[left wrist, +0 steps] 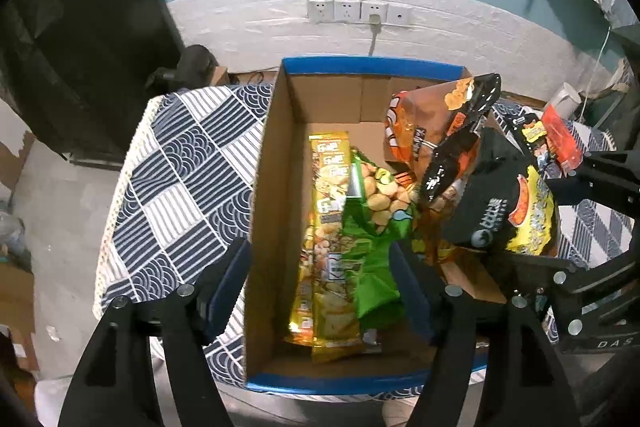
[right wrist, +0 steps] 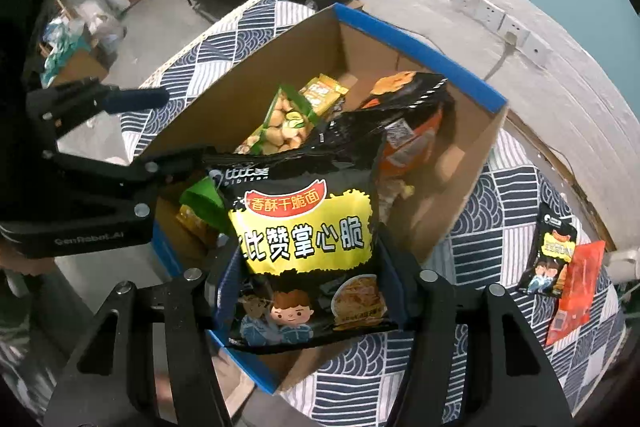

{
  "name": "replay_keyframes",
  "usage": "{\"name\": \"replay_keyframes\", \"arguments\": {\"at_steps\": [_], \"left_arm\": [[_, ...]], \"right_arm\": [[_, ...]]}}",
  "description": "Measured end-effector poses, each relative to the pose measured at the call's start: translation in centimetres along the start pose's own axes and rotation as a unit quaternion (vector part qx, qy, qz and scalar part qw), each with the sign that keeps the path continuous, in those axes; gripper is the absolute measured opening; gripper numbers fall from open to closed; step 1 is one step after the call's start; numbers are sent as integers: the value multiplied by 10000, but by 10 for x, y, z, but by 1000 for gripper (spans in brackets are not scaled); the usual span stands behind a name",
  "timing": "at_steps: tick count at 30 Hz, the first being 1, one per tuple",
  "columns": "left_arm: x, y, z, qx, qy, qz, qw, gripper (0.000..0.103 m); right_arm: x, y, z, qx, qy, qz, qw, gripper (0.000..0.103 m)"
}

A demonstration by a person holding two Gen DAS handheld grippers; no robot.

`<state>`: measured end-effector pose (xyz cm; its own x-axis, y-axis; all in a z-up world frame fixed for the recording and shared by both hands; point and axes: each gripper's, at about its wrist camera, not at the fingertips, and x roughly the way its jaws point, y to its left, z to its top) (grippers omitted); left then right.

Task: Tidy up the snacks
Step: 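Open both tools to drop the packets into the box, then move both tools back toward the remaining red bag and small packet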

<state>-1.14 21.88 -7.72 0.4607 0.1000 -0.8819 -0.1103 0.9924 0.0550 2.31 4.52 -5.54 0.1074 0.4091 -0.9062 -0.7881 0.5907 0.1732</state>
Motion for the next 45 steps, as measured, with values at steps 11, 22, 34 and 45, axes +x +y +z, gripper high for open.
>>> {"name": "replay_keyframes", "arguments": {"at_steps": [11, 22, 34, 45], "left_arm": [[-2, -2, 8, -164, 45, 22, 9999, 75], [-31, -43, 27, 95, -266, -141, 9995, 76], [-64, -127, 53, 650, -526, -389, 9957, 86], [-44, -215, 80, 1021, -244, -639, 9924, 86]], "right_arm": [[-17, -11, -4, 103, -176, -170, 9996, 73], [-57, -55, -32, 554, -415, -479, 9965, 75], [-112, -140, -85, 1185, -563, -909, 9872, 80], [-142, -237, -113, 1637, -322, -1396, 9760, 81]]}}
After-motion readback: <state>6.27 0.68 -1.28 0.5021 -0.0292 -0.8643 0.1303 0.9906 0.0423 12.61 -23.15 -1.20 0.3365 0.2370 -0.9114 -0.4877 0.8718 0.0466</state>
